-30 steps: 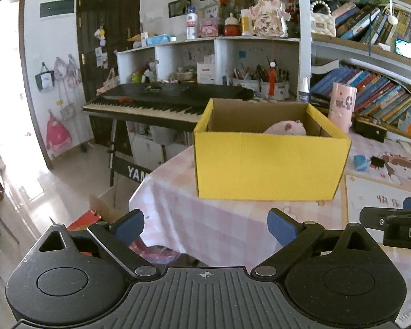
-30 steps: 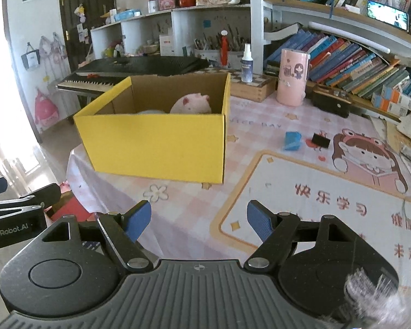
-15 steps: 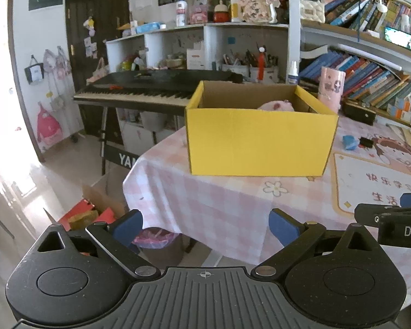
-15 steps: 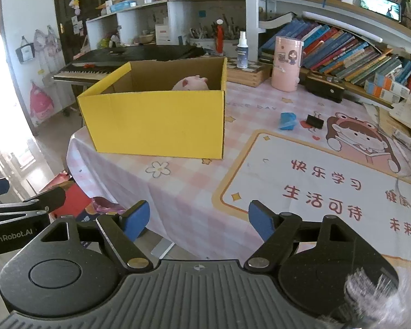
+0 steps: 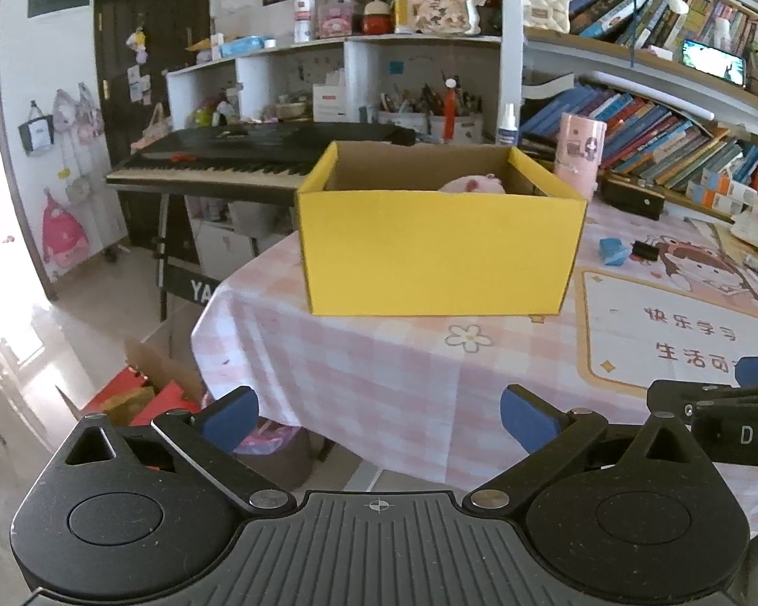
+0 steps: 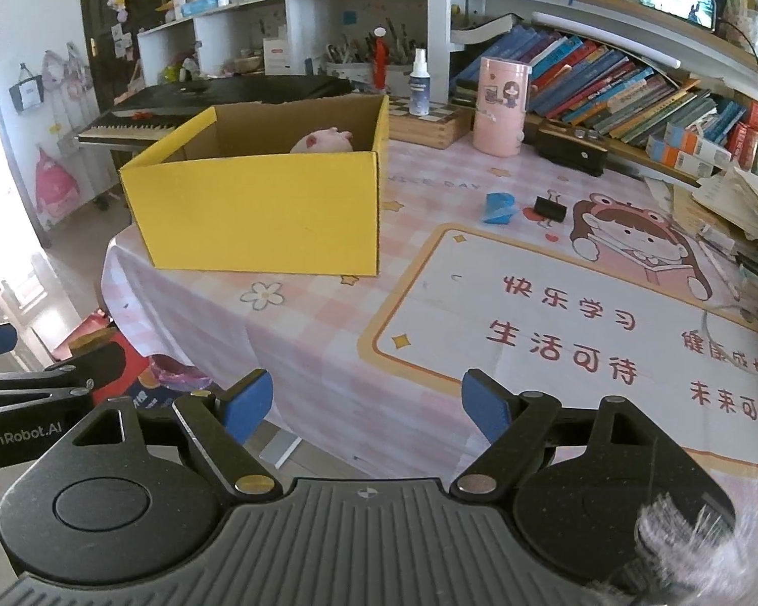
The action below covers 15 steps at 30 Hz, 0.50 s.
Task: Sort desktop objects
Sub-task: 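Move both grippers toward the blue plastic bag and black binder clip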
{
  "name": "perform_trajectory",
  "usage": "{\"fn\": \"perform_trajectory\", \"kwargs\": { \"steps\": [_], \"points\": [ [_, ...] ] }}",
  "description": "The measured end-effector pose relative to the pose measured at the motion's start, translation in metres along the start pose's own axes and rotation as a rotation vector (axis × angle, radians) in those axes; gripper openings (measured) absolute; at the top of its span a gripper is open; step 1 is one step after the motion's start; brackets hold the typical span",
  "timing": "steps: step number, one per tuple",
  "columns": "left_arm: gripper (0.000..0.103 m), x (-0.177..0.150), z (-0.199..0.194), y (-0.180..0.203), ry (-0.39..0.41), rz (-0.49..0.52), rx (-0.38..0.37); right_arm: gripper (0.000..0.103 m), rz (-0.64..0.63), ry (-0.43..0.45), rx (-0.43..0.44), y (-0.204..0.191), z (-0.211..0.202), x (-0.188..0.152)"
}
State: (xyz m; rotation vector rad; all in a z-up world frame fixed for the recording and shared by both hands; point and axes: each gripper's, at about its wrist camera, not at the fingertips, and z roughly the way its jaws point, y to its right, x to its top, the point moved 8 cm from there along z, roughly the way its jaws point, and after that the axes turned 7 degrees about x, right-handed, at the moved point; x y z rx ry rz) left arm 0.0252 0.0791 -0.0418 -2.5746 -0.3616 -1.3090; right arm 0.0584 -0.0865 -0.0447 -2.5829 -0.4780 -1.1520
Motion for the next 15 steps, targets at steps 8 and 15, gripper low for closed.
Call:
{"fn": "perform_trajectory", "kwargs": {
  "steps": [8,15],
  "points": [
    [0.103,0.003,0.006,0.027,-0.002,0.059,-0.062,0.081,0.047,-0.005,-0.050,0.023,-0.005,-0.006],
    [0.103,0.006,0.011,0.055,-0.001,0.113,-0.116,0.081,0.108,-0.009,-0.098,0.048,-0.009,-0.013]
  ]
}}
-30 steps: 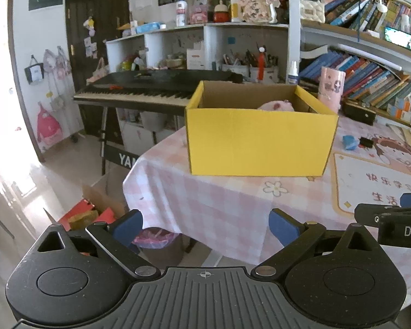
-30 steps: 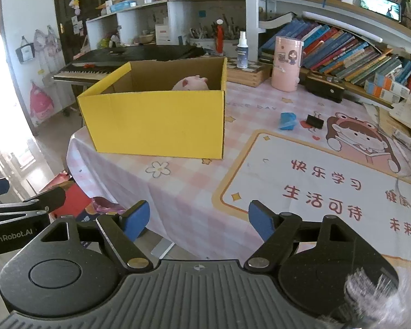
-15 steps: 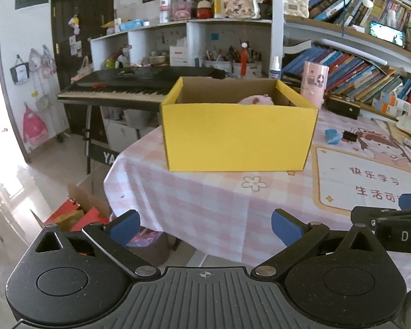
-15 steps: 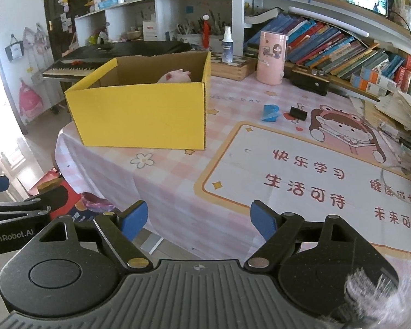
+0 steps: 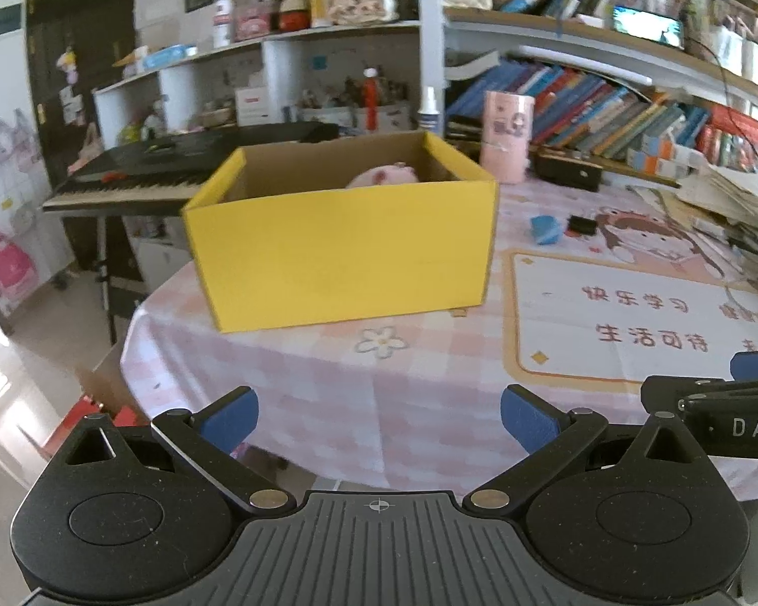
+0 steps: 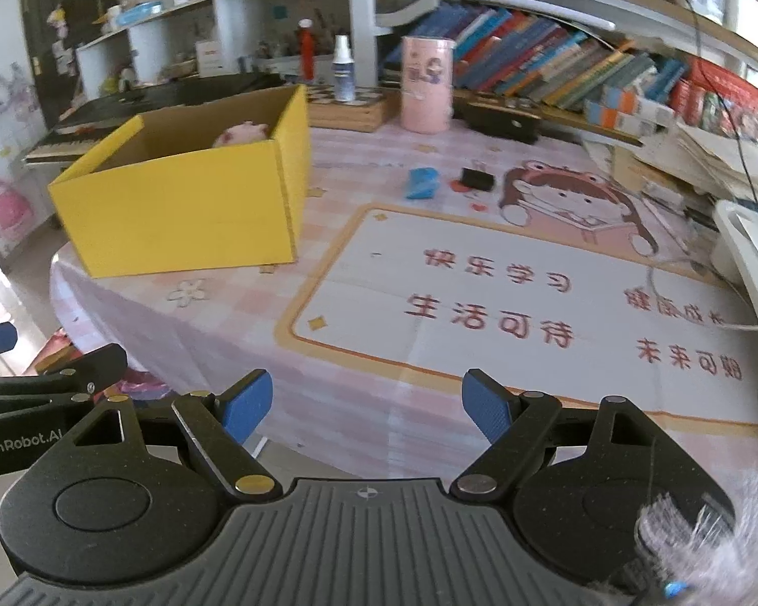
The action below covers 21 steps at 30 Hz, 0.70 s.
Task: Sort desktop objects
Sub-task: 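Move both grippers toward the blue plastic bag and black binder clip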
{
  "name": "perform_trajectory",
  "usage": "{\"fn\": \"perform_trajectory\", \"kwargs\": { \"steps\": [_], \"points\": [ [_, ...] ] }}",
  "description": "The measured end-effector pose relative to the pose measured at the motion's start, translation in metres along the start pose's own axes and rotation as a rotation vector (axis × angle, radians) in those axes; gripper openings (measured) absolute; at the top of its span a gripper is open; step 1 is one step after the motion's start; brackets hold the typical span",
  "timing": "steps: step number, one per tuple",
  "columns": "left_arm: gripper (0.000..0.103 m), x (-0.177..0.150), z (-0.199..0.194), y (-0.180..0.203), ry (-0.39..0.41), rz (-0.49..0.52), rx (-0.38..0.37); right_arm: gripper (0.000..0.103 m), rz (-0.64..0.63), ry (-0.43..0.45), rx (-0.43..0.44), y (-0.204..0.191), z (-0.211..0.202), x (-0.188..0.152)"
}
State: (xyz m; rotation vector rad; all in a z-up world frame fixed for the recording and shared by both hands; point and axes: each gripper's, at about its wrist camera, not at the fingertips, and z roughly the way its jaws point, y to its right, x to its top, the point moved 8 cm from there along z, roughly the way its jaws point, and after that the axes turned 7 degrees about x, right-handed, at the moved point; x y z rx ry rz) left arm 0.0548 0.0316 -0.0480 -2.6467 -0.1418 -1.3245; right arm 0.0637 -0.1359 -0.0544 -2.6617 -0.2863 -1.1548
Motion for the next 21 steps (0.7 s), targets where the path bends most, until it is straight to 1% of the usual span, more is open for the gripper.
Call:
{"fn": "perform_trajectory", "kwargs": {
  "steps": [5,10,21],
  "points": [
    [0.103,0.004,0.006,0.019,0.000,0.029,-0.027,0.081,0.028,0.000,-0.022,0.017,0.001,0.001],
    [0.103,0.010,0.013,0.034,-0.005,0.037,-0.036,0.081,0.043,-0.010,-0.033,0.034,0.007,0.005],
    [0.103,0.028,0.034,0.076,-0.013,0.052,-0.057,0.081,0.041,-0.021,-0.047,0.075,0.022,0.026]
  ]
}}
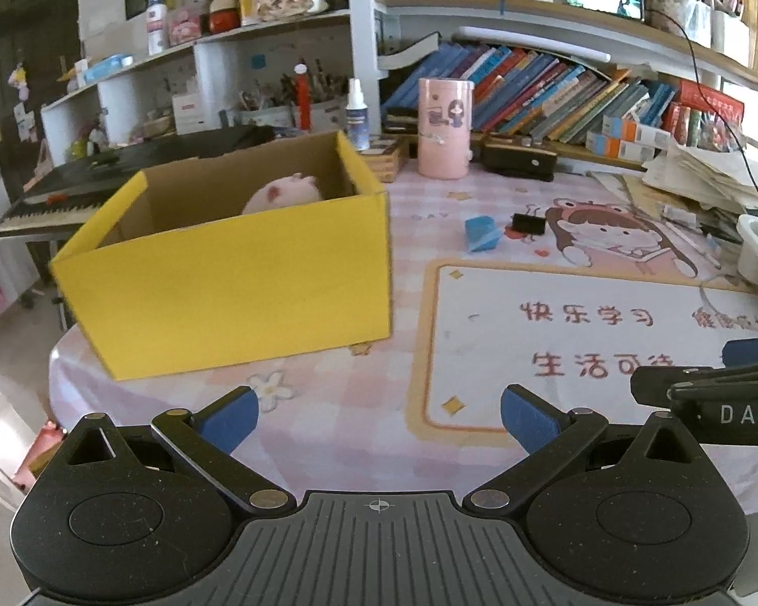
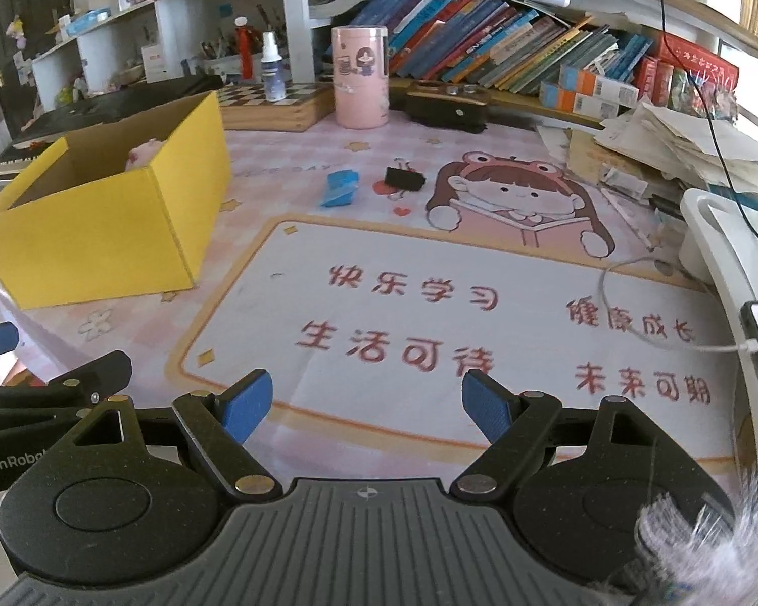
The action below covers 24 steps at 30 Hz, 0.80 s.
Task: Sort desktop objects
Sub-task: 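Move both grippers toward the blue plastic bag and black binder clip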
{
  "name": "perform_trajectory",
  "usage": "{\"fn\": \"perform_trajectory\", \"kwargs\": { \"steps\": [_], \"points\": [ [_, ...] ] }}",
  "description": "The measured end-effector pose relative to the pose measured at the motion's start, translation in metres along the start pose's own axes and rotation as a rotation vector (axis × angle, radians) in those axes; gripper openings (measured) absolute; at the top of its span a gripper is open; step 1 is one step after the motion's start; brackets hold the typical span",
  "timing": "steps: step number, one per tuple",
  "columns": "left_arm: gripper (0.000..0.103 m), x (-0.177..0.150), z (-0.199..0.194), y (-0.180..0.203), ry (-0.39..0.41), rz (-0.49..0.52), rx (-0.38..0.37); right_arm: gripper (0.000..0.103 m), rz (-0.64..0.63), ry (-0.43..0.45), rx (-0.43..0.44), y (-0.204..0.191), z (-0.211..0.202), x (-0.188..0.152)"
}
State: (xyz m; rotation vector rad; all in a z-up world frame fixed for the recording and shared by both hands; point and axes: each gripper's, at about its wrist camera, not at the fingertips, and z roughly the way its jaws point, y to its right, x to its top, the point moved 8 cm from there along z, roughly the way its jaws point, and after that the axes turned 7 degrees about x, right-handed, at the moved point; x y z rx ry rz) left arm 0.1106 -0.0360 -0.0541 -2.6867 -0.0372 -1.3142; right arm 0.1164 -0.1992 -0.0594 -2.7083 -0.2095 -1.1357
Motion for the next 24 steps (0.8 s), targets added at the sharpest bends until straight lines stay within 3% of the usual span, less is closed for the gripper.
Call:
{"fn": "perform_trajectory", "kwargs": {
  "steps": [16,24],
  "points": [
    [0.103,0.038,0.041,0.076,0.008,0.012,-0.052,0.079,0.003,0.006,-0.013,0.074,0.027,0.043],
    [0.103,0.058,0.059,0.104,0.017,0.014,-0.012,0.078,0.008,0.025,0.020,0.110,0.044,0.071]
  ]
}}
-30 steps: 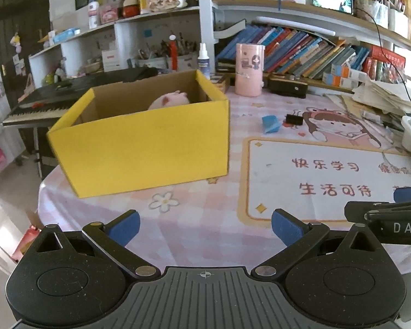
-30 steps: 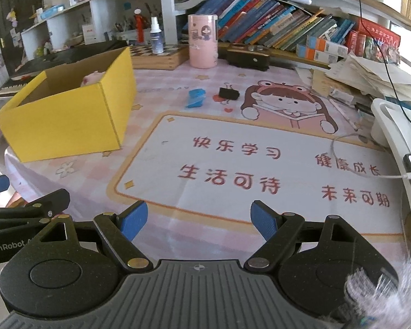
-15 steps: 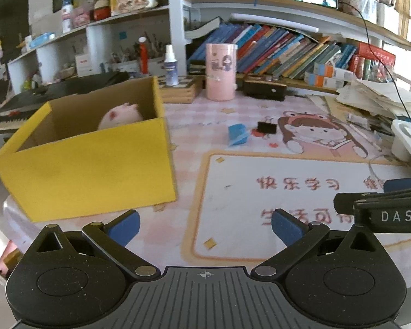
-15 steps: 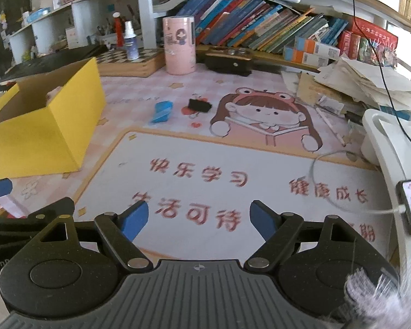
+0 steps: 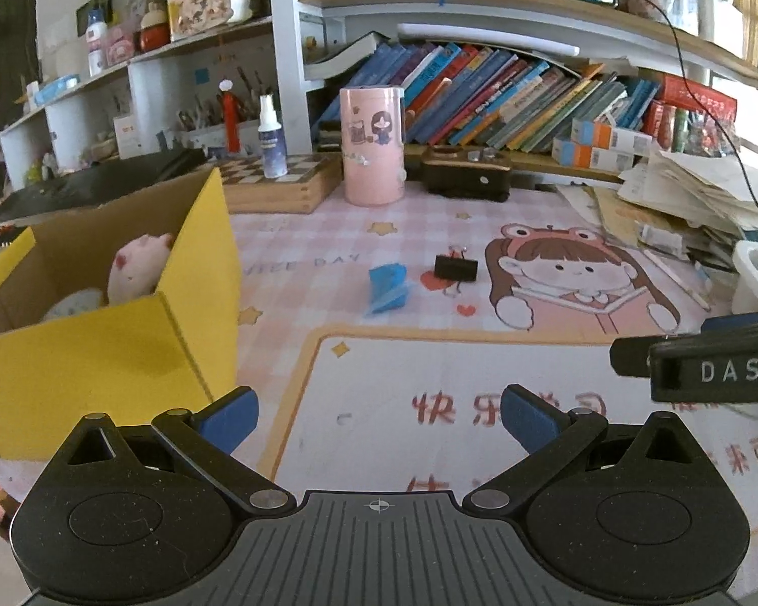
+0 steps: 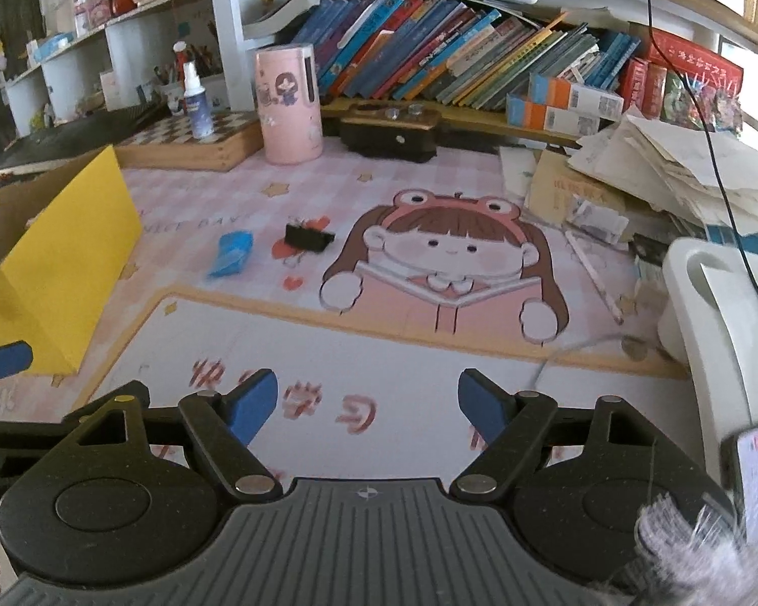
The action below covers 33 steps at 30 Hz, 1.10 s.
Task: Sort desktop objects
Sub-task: 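Move both grippers toward the blue plastic bag and black binder clip, then grasp the blue plastic bag with the left gripper while the right gripper grasps the black binder clip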
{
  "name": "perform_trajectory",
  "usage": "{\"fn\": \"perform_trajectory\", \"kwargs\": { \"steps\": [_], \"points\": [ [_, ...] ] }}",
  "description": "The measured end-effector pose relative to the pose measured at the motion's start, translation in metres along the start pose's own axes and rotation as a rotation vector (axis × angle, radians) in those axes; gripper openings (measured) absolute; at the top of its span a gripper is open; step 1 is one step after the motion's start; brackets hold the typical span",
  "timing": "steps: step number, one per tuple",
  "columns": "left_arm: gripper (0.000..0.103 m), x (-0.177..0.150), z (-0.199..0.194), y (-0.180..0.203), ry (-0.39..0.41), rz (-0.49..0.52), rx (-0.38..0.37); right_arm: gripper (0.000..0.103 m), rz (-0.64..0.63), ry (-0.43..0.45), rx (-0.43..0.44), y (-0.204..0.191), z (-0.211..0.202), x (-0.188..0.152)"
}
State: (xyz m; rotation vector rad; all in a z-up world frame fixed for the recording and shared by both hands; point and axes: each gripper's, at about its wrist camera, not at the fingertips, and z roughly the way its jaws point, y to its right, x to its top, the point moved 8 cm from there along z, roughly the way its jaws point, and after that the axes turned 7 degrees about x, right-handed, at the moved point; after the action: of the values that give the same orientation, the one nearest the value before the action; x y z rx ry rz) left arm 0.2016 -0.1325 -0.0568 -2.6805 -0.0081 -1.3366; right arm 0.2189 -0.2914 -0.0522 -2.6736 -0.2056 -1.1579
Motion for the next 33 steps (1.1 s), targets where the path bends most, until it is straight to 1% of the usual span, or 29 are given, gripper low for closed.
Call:
{"fn": "perform_trajectory", "kwargs": {
  "steps": [7,13,17,18,19,21,22,24,28,30,33],
  "points": [
    [0.101,0.018,0.018,0.014,0.014,-0.006,0.055,0.077,0.009,0.042,0.053,0.021,0.013,0.027],
    [0.100,0.033,0.039,0.021,0.024,0.003,0.087,0.077,0.032,0.063,0.077,0.033,0.026,0.048],
    [0.092,0.039,0.059,0.022,-0.004,-0.012,0.097,0.075,0.044,0.070,0.084,0.039,0.037,0.059],
    [0.088,0.040,0.064,0.022,-0.012,-0.014,0.097,0.074,0.045,0.070,0.086,0.040,0.040,0.061],
    [0.086,0.041,0.069,0.022,-0.017,-0.016,0.097,0.072,0.046,0.068,0.088,0.041,0.044,0.064],
    [0.076,0.043,0.079,0.022,-0.031,-0.023,0.094,0.070,0.041,0.062,0.094,0.042,0.051,0.068],
    [0.074,0.045,0.085,0.023,-0.037,-0.027,0.090,0.067,0.036,0.058,0.096,0.042,0.055,0.070],
    [0.066,0.049,0.095,0.025,-0.041,-0.035,0.086,0.066,0.022,0.050,0.103,0.041,0.063,0.073],
    [0.057,0.054,0.116,0.028,-0.037,-0.042,0.086,0.063,-0.001,0.033,0.112,0.041,0.078,0.077],
    [0.049,0.056,0.128,0.029,-0.054,-0.047,0.085,0.063,-0.001,0.024,0.114,0.040,0.083,0.079],
    [0.047,0.058,0.142,0.029,-0.067,-0.058,0.080,0.063,-0.004,0.020,0.120,0.039,0.088,0.081]
  ]
}}
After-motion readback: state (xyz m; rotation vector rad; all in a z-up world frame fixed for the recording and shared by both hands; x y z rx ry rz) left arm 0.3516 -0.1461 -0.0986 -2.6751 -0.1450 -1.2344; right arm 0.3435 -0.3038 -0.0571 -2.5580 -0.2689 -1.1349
